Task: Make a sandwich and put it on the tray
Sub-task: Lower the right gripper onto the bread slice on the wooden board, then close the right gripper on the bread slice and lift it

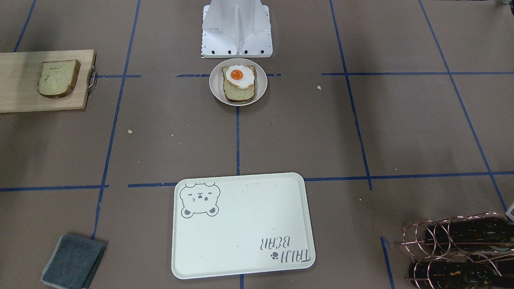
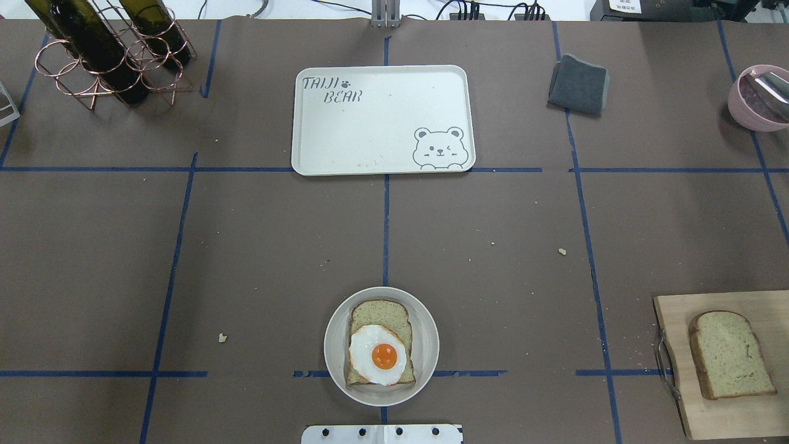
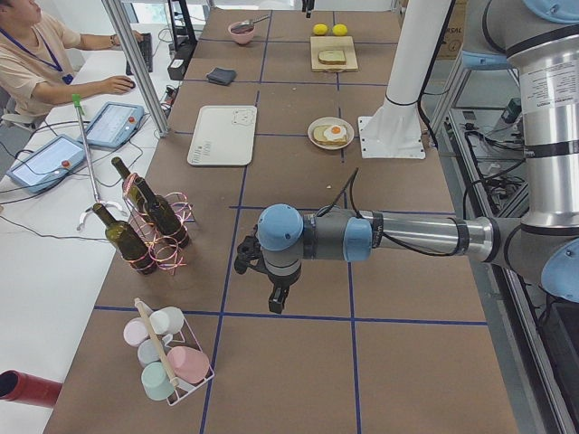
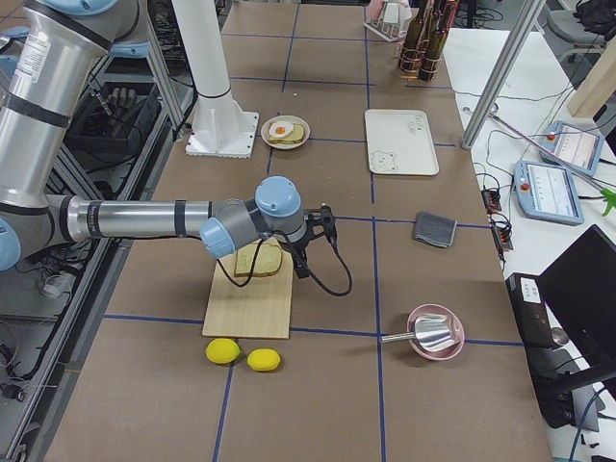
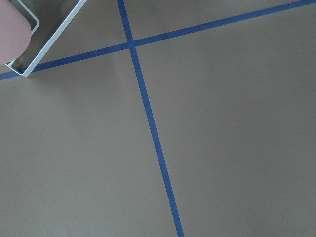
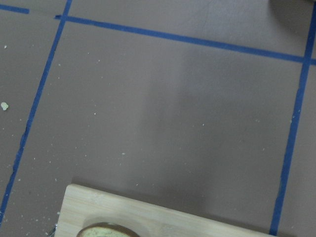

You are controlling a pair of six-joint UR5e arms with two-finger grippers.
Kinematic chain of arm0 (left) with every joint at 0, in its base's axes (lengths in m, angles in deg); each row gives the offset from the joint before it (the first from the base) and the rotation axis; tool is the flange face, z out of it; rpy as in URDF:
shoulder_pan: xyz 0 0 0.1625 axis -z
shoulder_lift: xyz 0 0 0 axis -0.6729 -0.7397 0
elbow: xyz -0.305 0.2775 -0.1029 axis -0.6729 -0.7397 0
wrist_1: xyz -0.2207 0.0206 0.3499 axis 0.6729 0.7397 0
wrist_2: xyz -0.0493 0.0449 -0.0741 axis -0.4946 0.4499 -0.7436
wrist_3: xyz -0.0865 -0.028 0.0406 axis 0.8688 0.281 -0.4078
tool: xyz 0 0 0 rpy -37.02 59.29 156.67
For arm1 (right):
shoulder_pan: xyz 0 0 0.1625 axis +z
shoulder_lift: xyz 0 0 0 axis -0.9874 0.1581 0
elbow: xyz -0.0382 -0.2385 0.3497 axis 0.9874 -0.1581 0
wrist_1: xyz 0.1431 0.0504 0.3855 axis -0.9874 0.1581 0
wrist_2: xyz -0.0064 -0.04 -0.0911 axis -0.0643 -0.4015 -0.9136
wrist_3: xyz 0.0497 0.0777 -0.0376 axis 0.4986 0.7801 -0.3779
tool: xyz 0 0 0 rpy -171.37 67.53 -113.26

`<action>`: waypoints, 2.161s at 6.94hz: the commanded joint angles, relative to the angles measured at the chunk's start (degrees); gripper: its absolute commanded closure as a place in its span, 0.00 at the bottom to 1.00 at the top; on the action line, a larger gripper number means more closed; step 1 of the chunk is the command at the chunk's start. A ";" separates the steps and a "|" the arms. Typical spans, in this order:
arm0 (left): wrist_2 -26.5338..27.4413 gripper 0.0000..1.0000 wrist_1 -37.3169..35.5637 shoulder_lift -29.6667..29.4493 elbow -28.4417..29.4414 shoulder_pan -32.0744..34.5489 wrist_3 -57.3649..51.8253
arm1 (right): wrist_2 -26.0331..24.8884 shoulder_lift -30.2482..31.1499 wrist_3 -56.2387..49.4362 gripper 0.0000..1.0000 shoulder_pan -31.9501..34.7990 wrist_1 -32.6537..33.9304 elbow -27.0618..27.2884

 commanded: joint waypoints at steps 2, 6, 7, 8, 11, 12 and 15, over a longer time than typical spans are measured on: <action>-0.12 0.00 0.03 0.00 -0.26 0.00 -0.09 | -0.21 9.47 20.48 0.02 -6.25 -25.22 -4.01; -0.91 0.00 0.64 0.00 -0.35 0.00 -0.09 | -9.40 9.59 40.60 0.22 -19.58 -41.51 -9.31; -0.91 0.00 0.65 0.00 -0.52 0.00 -0.09 | -11.61 9.59 42.34 0.28 -22.41 -41.60 -9.75; -0.91 0.00 1.34 0.00 -0.61 0.00 -0.09 | -17.64 8.89 45.14 0.28 -28.27 -41.60 -10.19; -1.00 0.00 2.75 0.00 -0.61 0.00 -0.09 | -25.95 8.45 52.90 0.28 -39.56 -53.80 -15.55; -0.91 0.00 2.75 0.00 -0.61 0.00 -0.09 | -27.79 8.45 52.99 0.28 -41.41 -53.73 -15.81; -1.00 0.00 2.75 0.00 -0.61 0.00 -0.09 | -29.03 8.45 53.43 0.45 -42.21 -53.82 -16.61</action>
